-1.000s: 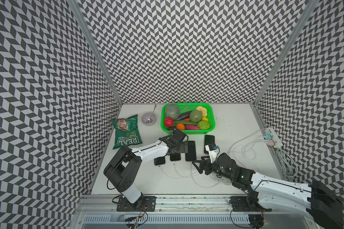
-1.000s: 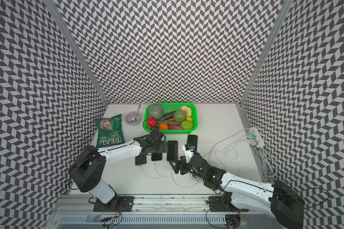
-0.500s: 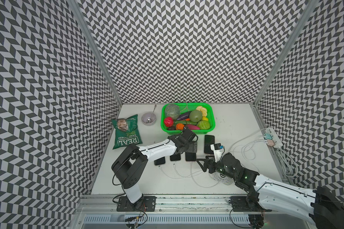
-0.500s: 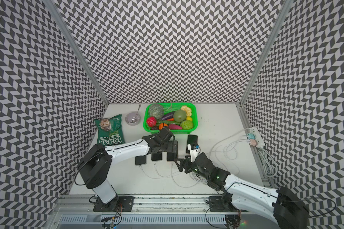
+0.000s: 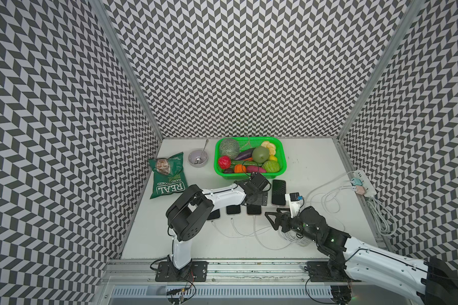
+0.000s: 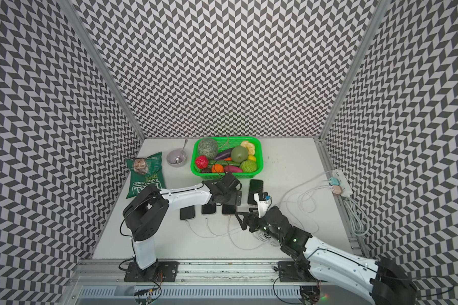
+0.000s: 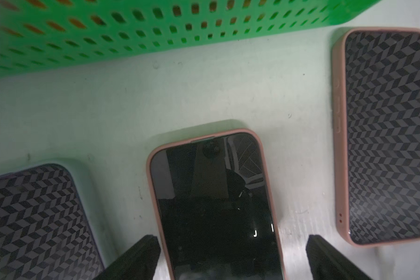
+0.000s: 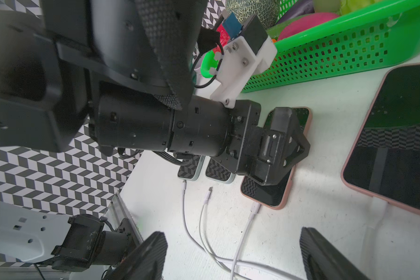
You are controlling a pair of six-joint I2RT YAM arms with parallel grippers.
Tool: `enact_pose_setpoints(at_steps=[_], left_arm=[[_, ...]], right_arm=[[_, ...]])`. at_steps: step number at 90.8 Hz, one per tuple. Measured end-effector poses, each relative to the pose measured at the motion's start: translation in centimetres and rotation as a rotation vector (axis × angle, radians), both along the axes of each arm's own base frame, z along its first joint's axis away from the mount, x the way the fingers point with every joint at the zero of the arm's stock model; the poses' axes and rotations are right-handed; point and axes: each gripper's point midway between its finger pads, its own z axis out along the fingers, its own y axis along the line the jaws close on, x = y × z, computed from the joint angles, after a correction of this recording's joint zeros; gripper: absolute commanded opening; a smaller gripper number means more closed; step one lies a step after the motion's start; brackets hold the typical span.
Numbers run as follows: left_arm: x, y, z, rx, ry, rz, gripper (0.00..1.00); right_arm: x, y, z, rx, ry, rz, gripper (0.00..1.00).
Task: Unplug the charging cable from the phone
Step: Pick up the phone at the center of the board.
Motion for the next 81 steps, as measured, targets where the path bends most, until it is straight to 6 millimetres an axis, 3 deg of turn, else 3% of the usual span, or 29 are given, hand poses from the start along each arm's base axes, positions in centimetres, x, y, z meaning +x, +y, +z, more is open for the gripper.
enact_pose_setpoints(at_steps=[53, 81], left_arm=[[0.5, -0.2, -1.2, 0.11, -0.029, 0.01, 0.97], [0.7, 0.0, -1.3, 0.12, -0.037, 0.02, 0.82]], right_arm=[[-0.1, -0.2, 0.4, 0.02, -0.011, -0.003, 0.9], [-0.1, -0.3, 0.4, 0.019, -0.011, -0.003, 0.9]])
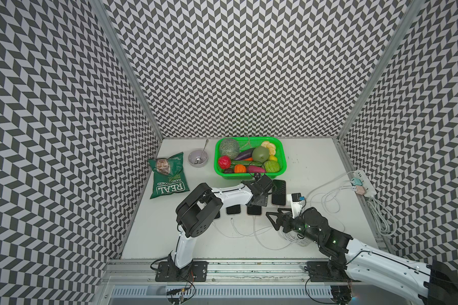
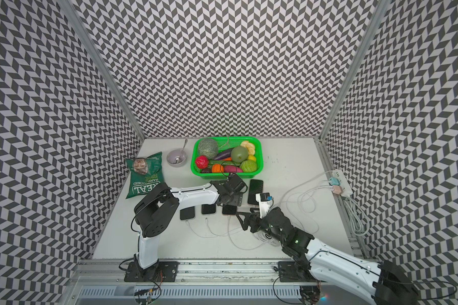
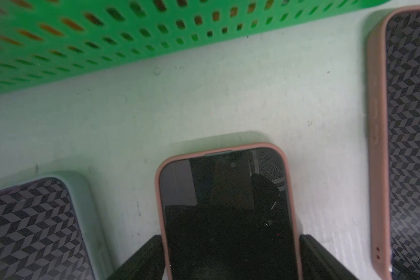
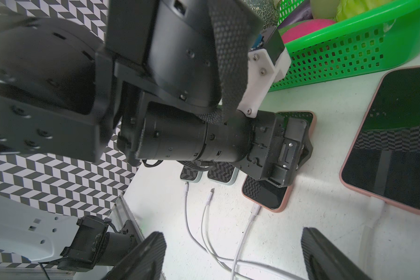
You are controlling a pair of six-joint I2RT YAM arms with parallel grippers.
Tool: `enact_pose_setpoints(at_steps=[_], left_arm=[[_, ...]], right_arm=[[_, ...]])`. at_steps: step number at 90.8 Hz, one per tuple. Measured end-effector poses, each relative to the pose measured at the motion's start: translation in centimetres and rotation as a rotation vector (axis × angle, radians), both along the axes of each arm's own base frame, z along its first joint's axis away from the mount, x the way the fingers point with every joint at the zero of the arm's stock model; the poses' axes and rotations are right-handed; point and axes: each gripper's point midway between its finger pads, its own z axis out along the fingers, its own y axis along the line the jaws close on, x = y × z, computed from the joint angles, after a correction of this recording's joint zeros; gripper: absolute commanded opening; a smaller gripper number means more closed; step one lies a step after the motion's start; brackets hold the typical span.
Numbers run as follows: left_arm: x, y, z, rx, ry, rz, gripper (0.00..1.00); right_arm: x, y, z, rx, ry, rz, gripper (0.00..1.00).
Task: Unplug the charging cable from the phone
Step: Pick up the phone at the center of the board.
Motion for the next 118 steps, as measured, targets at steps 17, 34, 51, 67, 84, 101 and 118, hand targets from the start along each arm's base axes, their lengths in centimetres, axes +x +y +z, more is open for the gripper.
enact_pose_setpoints(at_steps=[17, 34, 51, 67, 84, 101, 118], left_arm=[[0.0, 0.0, 0.0, -0.002, -0.003, 0.004, 0.59], [0.1, 0.0, 0.0, -0.005, -0.003, 0.009, 0.26], [0.0, 0.0, 0.0, -0.01, -0.003, 0.01, 0.03], [0.0, -0.1, 0.1, -0.02, -0.005, 0.009, 0.0], [-0.2, -0.2, 0.3, -0.035, 0.005, 0.004, 0.0], [-0.4, -0.4, 0.5, -0.057, 0.021, -0.004, 0.0], [-0.5, -0.8, 1.7, -0.093, 0.016, -0.012, 0.0]], right_arm=[[0.2, -0.1, -0.2, -0.005, 0.003, -0.005, 0.9], [0.1, 0.0, -0.7, -0.018, 0.016, -0.002, 0.9], [0.1, 0.1, -1.3, -0.03, 0.033, 0.006, 0.9], [0.1, 0.2, -1.8, -0.033, 0.038, 0.01, 0.9], [-0.3, -0.1, -3.4, -0.055, 0.071, 0.019, 0.9], [-0.3, 0.1, -3.6, -0.045, 0.082, 0.027, 0.9], [-0.5, 0.3, -4.0, -0.034, 0.1, 0.042, 0.9]])
